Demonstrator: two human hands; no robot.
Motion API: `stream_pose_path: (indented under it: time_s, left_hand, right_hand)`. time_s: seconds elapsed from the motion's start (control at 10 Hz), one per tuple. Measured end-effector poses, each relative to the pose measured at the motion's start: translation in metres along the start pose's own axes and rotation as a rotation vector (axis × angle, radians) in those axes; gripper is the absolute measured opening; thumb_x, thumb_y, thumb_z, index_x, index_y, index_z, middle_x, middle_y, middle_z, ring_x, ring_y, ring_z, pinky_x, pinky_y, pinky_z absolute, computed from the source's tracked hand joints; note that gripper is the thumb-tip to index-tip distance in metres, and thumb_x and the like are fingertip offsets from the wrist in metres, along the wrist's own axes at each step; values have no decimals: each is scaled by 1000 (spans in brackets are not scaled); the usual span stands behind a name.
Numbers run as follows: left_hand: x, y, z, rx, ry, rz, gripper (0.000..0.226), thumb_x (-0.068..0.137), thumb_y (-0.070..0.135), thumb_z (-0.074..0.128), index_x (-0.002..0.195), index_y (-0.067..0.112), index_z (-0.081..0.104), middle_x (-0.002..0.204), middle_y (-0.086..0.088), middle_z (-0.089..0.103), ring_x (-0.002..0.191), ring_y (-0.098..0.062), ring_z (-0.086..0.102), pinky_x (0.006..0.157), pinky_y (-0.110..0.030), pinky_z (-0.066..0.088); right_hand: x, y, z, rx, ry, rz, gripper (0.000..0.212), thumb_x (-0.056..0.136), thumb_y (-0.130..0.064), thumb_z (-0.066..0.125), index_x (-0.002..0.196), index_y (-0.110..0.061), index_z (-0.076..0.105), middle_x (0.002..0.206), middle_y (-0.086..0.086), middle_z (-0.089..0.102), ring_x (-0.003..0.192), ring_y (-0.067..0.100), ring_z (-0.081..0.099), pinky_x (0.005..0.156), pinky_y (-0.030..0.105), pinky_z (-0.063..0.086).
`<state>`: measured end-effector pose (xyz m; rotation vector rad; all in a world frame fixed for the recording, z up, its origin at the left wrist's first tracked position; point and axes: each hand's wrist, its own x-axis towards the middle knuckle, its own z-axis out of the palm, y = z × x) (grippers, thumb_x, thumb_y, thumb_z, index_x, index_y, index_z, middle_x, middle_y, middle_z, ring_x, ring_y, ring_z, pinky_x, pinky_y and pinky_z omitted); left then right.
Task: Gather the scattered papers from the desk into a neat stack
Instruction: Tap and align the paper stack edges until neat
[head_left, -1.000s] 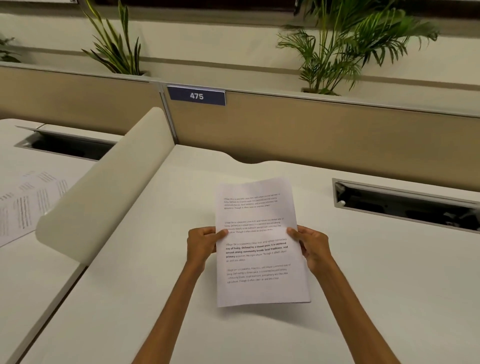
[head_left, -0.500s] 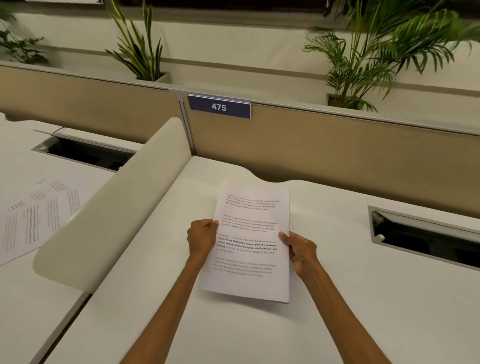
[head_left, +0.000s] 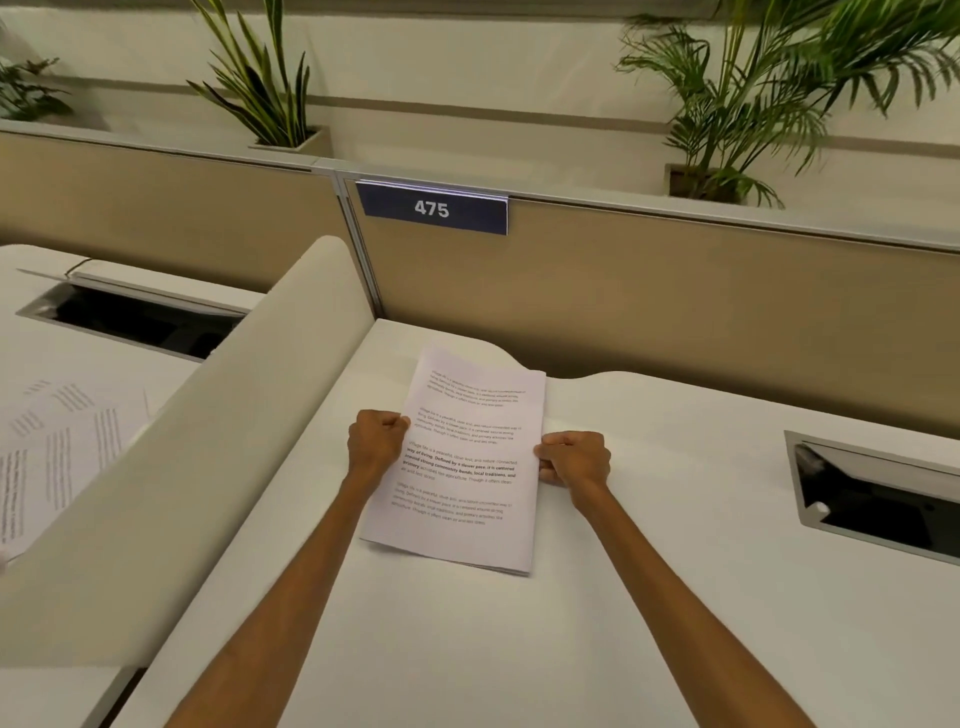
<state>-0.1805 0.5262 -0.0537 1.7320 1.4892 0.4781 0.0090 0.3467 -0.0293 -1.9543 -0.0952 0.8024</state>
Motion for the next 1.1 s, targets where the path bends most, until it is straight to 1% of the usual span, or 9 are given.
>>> stream_pose_path:
  time_s: [0.1,0.2,0.3,0.4,0.5,0.6,0.8,0.9,1.1]
  left_hand:
    - [5,-4,1,33,-2,1,22,91,23,62,72,21,51,68,-3,52,66,-17,48,64,-29,40]
    - [1,-2,2,64,-1,-9,10,89,28,64,83,20,68,77,-10,65,77,-25,63,74,-33,49]
    - [-13,5,3,111,65,-24,38,86,28,73,119,9,69,113,-12,73,106,-32,68,94,-41,52]
    - [-25,11,9,174,112,33,44,85,26,74,124,7,64,121,-13,70,111,-33,66,96,-43,51]
    - [-31,12,15,241,120,51,45,87,23,72,127,5,62,124,-16,67,117,-35,60,100,-45,47]
    - [-33,7,19,291,93,77,45,91,21,68,129,-1,58,126,-21,61,124,-38,46,100,-46,40]
    - [-36,6,23,314,81,109,42,95,16,63,130,-5,54,130,-24,54,126,-39,44,103,-45,37]
    - [-38,7,25,379,81,126,30,97,17,59,118,-4,58,126,-23,54,122,-38,45,98,-45,38]
    - [-48,2,38,498,152,169,50,101,31,50,140,1,41,139,-22,47,127,-37,43,98,-51,37]
  right_hand:
    - [3,4,5,-33,27,-20,19,73,-1,78,62,-13,68,76,7,73,59,25,72,62,29,61]
    - [2,8,7,-61,65,-42,19,71,-2,77,60,-14,69,73,5,74,59,25,73,68,35,63]
    - [0,11,11,-79,86,-56,20,70,-3,75,58,-16,68,66,3,72,57,26,73,71,41,63]
    - [-3,15,15,-120,112,-85,11,69,-5,72,62,-14,73,68,5,75,63,29,73,75,42,62]
    - [-6,16,19,-138,132,-105,12,70,-6,69,78,-9,78,83,8,77,77,33,73,79,41,61]
    - [-10,14,19,-208,153,-118,19,77,-9,68,93,-9,77,97,8,76,93,33,70,79,29,51]
    - [-9,19,20,-319,153,-144,20,78,-9,64,95,-11,74,99,8,74,93,31,67,73,27,44]
    - [-9,22,19,-322,150,-165,19,79,-10,64,94,-11,74,98,7,74,93,31,67,74,27,44]
    - [-10,25,13,-314,144,-203,17,83,-14,62,92,-11,76,94,6,76,89,29,69,75,28,49]
